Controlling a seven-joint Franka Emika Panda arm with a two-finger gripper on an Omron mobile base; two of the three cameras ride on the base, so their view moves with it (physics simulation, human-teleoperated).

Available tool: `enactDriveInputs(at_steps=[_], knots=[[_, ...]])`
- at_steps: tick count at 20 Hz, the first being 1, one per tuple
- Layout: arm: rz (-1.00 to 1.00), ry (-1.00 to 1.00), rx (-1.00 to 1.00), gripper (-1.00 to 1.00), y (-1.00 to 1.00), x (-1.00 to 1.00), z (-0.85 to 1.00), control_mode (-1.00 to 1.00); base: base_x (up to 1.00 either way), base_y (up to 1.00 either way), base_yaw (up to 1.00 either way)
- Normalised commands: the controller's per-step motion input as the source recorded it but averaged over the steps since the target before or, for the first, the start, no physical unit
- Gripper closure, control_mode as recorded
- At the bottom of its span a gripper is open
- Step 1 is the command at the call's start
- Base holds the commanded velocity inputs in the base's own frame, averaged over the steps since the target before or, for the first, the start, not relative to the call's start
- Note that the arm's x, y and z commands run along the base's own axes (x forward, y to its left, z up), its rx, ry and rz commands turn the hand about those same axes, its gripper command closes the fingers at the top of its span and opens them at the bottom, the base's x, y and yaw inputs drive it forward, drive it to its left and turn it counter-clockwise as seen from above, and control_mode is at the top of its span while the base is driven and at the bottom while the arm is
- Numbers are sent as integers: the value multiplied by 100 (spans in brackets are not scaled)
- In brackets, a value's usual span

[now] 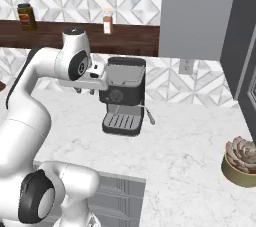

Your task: Take a straw from the drawer in front and place it inside the glass cup on the dining counter.

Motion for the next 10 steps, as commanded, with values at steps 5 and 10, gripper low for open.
enactDriveInputs(at_steps=[5,10], knots=[[0,0,0,-100,0,-1,0,100,-37,5,0],[0,0,0,-100,0,0,0,100,-98,56,0]])
